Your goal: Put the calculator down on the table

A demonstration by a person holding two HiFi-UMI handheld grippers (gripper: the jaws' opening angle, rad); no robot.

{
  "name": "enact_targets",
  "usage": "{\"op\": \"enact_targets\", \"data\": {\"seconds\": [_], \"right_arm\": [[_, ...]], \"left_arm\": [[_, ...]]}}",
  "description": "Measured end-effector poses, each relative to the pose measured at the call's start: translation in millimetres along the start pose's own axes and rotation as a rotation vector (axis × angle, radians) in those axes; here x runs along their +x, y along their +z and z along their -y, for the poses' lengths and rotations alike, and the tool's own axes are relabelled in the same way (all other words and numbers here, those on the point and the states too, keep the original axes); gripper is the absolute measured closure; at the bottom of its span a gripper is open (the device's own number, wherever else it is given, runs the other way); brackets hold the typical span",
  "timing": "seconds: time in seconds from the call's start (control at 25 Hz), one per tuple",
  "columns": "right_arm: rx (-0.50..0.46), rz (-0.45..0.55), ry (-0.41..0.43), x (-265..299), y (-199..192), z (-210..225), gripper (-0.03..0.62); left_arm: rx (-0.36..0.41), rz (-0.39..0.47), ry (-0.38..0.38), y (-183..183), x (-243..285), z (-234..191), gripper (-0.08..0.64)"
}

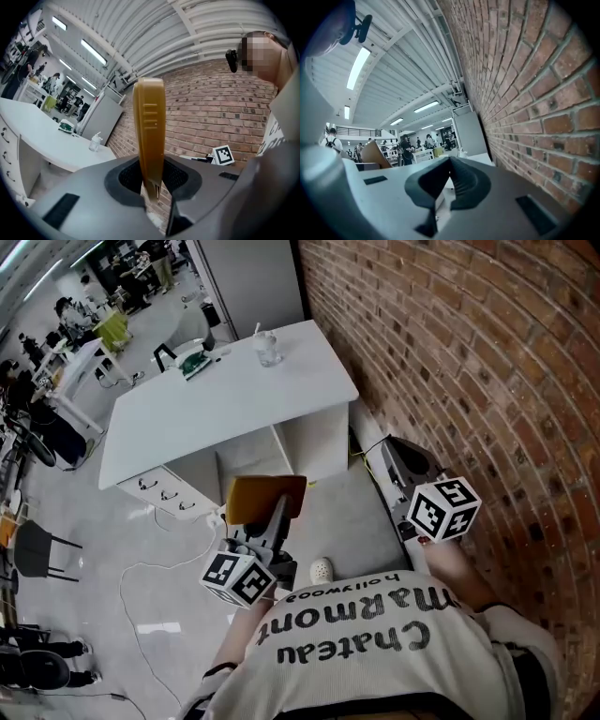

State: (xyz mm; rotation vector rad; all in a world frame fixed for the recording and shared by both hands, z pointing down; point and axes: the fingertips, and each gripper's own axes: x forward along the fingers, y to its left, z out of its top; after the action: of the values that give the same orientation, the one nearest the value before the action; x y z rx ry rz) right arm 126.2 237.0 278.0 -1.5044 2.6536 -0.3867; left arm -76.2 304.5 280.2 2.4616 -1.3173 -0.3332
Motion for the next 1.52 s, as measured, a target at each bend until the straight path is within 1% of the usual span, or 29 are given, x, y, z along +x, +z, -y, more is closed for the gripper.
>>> {"op": "enact_targets", "data": {"seconds": [0.28,0.52,0.68,0.84,1.04,1.16,1.32,1.52], "right_arm": [[0.010,0.031,-0.016,84.9,20.9,2.2,0.589],[0.022,0.057,-0.057,132.8,30.0,8.2,0.589],[0.025,0.067,-0.074,155.1,31.4,7.9,0.589],[0.016,0.057,-0.082,169.9,24.7,6.7,0.589],[0.015,0.018,-0.103,178.2,13.2,8.9,0.589],[0.014,0.005,-0.107,183.4,10.9,9.9,0.589],[0.013,-0.004,-0.104,192.0,10.2,12.7,0.589],[0.015,-0.012,-0.104,206.4,10.6,27.1,0.589]], "left_arm": [[0.015,0.008,-0.027,42.5,49.2,-65.7,0.474],[0.029,-0.010,-0.056,64.5,80.4,-109.6,0.474],[0.050,-0.015,-0.081,76.7,93.2,-129.5,0.474],[0.051,-0.017,-0.085,75.8,99.5,-146.9,0.474],[0.007,-0.040,-0.090,65.1,104.8,-159.7,0.474],[-0.008,-0.037,-0.096,64.4,109.2,-164.4,0.474],[-0.010,-0.036,-0.101,64.1,116.0,-168.5,0.474],[-0.014,-0.038,-0.084,64.1,130.0,-176.8,0.474]]}}
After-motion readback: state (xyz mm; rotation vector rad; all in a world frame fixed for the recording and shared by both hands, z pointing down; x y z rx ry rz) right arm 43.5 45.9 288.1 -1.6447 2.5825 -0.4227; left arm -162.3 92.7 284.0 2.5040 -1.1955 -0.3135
